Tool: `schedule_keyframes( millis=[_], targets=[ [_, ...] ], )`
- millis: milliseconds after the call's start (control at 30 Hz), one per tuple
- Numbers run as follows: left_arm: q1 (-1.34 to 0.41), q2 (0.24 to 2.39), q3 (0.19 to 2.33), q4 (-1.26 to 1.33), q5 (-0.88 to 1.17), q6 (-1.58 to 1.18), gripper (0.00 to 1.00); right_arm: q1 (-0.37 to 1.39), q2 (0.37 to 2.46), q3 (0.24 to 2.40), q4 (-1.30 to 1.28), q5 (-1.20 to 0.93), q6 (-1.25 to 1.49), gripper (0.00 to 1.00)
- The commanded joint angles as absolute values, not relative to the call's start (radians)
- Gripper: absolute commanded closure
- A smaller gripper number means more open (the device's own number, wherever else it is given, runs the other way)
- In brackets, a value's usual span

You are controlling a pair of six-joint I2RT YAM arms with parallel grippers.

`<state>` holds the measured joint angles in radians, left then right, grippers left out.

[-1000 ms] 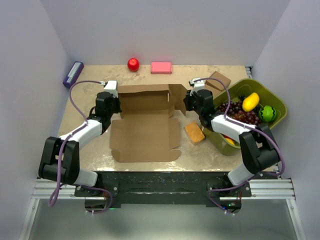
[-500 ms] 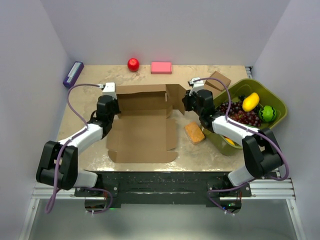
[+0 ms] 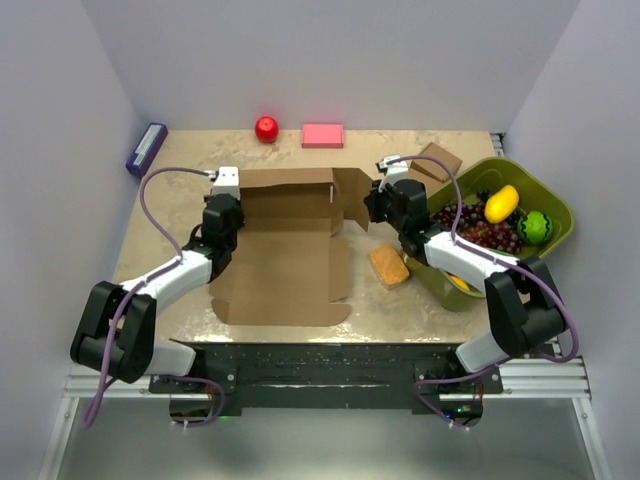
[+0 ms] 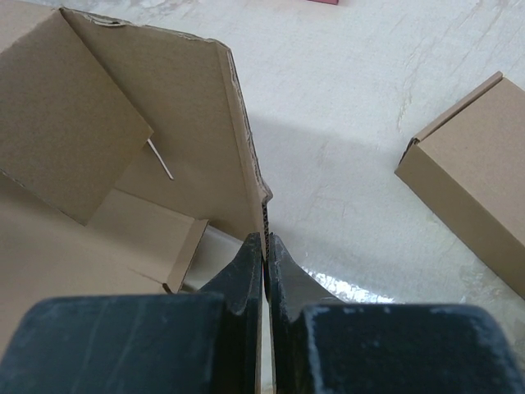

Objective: Fold the paper box

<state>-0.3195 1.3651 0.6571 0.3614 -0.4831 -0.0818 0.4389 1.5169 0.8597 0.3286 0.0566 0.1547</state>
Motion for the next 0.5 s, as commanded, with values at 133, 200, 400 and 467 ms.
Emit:
schedule_keyframes(
  millis=[133, 200, 400, 467],
  targets=[
    [-0.299, 1.328, 0.635, 0.428, -0.807, 0.06, 1.0, 0.407, 1.483, 0.854, 0.321, 0.212, 0.132, 1.0],
    [-0.302, 1.335, 0.635, 0.426, -0.801, 0.058, 1.0, 0.407, 1.486, 0.856, 0.322, 0.213, 0.132, 1.0],
    [-0.31, 1.333, 0.635, 0.397, -0.669, 0.008, 1.0, 0.407, 1.499, 0.865, 0.322, 0.201, 0.143, 1.0],
    [-0.31, 1.335, 0.644, 0.377, -0.591, -0.066, 1.0, 0.407, 1.511, 0.871, 0.321, 0.21, 0.144, 1.0]
  ],
)
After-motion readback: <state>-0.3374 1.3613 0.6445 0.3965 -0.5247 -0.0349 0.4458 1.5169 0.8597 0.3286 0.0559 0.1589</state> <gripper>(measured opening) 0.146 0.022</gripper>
